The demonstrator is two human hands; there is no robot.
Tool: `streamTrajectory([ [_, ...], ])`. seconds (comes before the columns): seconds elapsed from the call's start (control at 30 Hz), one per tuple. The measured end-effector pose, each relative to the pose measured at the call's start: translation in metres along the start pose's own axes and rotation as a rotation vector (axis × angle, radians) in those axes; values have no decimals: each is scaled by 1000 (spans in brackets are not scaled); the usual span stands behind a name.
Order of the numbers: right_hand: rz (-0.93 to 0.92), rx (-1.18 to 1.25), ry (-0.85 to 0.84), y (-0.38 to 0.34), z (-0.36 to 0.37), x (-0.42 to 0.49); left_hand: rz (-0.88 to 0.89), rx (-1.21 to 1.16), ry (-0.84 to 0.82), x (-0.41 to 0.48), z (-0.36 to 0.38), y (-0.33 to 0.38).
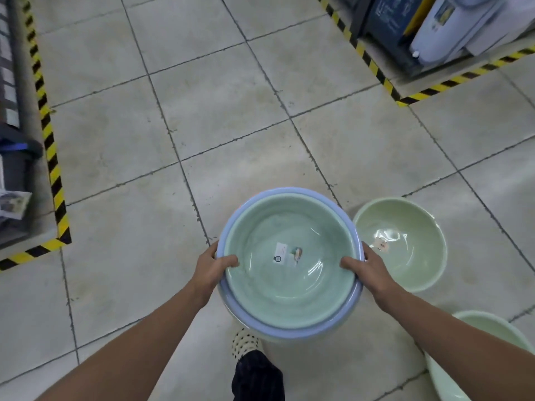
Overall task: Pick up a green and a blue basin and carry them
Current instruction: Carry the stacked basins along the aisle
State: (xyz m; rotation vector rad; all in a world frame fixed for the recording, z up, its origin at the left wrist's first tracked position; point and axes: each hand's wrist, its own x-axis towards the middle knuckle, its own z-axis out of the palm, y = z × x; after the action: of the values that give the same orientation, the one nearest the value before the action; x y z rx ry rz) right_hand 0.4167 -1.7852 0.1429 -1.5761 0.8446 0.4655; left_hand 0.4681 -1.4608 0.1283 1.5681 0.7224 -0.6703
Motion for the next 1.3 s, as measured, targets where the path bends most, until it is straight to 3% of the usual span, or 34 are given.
streamTrajectory([
  [0.47, 6, 6, 27, -22, 38, 115, 55, 29, -15, 114, 4, 39],
  [0.9, 35, 14, 13, 43, 34, 224, -14, 33, 62, 206, 50, -14],
  [1.3, 53, 49, 1, 105, 54, 263, 12, 101, 33, 258, 49, -61],
])
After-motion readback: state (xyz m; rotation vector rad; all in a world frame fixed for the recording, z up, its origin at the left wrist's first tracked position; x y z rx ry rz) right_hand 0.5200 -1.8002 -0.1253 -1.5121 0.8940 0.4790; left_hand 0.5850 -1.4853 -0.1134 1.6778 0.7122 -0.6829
